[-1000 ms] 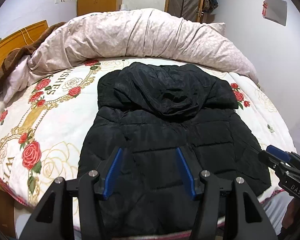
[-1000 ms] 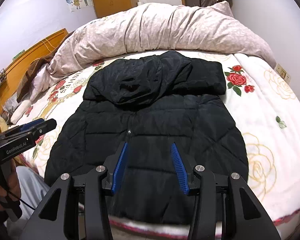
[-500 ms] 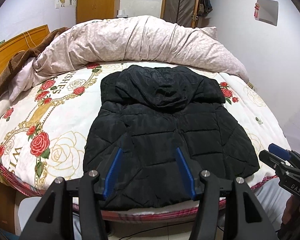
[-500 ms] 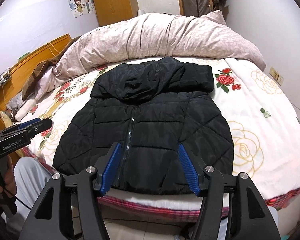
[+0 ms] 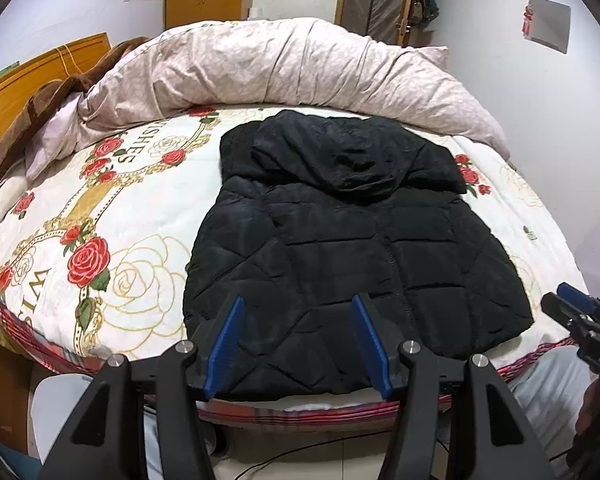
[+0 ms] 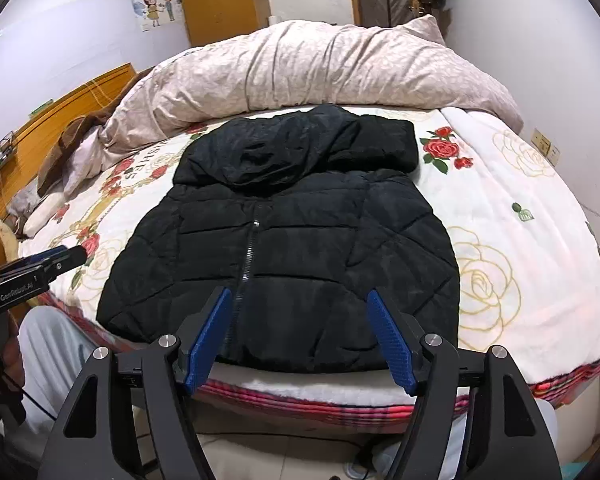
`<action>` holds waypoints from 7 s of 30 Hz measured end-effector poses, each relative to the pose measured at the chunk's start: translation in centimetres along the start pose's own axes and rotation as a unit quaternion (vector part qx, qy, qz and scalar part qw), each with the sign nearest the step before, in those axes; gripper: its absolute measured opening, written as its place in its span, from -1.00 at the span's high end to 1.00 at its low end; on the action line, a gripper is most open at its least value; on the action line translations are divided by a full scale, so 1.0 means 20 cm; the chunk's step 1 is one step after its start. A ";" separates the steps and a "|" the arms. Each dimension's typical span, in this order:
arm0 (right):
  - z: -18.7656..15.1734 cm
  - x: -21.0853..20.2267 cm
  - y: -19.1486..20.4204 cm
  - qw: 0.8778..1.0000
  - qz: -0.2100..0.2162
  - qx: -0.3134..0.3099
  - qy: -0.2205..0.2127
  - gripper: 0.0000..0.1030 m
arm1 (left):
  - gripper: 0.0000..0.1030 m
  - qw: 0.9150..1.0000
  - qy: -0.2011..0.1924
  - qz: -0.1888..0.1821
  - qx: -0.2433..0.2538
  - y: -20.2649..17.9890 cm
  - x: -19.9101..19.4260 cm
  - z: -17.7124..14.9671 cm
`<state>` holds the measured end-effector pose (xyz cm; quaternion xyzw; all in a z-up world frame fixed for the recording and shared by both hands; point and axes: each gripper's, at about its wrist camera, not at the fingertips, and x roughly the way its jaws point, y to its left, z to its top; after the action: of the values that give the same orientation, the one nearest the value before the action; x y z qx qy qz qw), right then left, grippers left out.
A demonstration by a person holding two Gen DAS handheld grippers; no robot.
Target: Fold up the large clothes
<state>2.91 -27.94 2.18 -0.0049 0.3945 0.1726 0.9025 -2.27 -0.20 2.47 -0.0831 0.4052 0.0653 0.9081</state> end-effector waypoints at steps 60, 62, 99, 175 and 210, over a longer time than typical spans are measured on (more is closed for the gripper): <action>-0.01 0.18 -0.57 0.985 0.023 0.152 0.074 0.75 | 0.72 0.999 0.045 -0.002 -0.029 0.32 0.25 -0.04; -0.04 0.08 -0.56 0.985 0.029 0.157 0.065 0.75 | 0.73 0.998 0.036 -0.012 -0.042 0.35 0.16 -0.05; 0.85 0.46 -0.72 0.981 0.019 0.192 0.000 0.72 | 0.71 0.990 -0.026 -0.022 -0.140 0.54 0.57 0.88; 1.07 1.13 -0.45 0.999 -0.047 0.024 -0.003 -0.08 | -0.44 0.994 -0.043 0.002 -0.104 0.47 1.17 1.20; 0.88 1.46 -0.64 0.994 -0.097 0.018 0.037 -0.24 | -0.44 1.000 0.015 0.021 0.009 0.32 1.54 1.05</action>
<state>37.83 -28.43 -8.08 -0.0333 0.4278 0.0767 0.9000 32.16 12.00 -7.40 -0.0680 0.4211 0.0792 0.9010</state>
